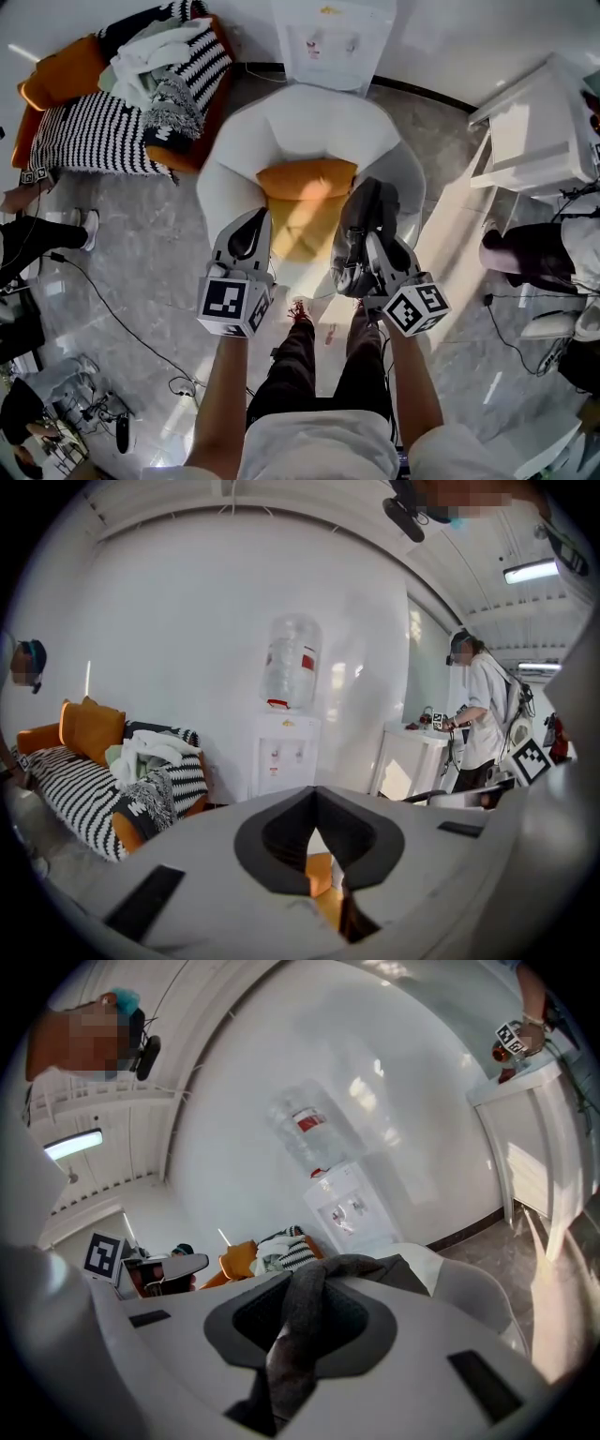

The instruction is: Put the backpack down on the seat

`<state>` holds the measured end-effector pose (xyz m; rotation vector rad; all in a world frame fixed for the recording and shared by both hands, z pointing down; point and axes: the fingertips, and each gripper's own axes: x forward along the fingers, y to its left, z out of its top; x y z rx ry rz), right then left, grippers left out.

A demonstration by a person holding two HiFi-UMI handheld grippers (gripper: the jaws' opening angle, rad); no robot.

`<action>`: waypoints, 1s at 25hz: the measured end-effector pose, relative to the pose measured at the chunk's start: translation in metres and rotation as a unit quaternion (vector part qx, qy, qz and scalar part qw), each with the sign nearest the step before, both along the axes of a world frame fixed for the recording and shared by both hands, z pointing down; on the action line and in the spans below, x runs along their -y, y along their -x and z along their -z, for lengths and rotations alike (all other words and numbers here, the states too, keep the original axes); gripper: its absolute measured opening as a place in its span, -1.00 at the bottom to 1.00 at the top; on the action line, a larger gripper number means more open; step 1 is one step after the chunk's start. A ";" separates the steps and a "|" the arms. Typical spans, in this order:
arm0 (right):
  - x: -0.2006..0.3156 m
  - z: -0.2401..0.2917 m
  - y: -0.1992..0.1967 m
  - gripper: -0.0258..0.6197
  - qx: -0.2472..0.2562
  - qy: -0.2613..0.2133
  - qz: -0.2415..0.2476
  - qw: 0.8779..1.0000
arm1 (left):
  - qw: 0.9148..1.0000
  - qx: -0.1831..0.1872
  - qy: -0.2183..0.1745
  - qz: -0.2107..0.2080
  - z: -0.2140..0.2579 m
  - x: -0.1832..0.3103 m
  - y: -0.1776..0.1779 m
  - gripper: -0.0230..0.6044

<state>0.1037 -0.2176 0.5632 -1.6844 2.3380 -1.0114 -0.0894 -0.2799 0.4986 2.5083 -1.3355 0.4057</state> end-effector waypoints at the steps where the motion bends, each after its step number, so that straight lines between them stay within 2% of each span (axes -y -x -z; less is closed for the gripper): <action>1: 0.002 -0.005 0.002 -0.70 -0.002 0.003 0.002 1.000 | 1.000 0.008 0.001 -0.004 -0.004 0.001 0.000 -0.91; 5: 0.010 -0.025 0.006 -0.70 -0.012 0.018 -0.001 1.000 | 1.000 0.016 0.004 -0.015 -0.017 0.004 0.002 -0.91; 11: 0.023 -0.045 0.011 -0.70 -0.007 0.037 -0.021 0.999 | 1.000 0.027 0.008 -0.005 -0.028 0.011 0.018 -0.91; 17: 0.031 -0.062 0.015 -0.70 0.004 0.042 -0.063 0.997 | 0.999 0.034 0.015 0.008 -0.037 0.012 0.031 -0.91; 23: 0.041 -0.089 0.023 -0.70 -0.004 0.060 -0.039 0.997 | 0.999 0.034 0.022 0.007 -0.044 0.019 0.034 -0.91; 25: 0.045 -0.098 0.023 -0.70 -0.002 0.065 -0.044 0.997 | 0.999 0.030 0.023 0.005 -0.046 0.022 0.034 -0.91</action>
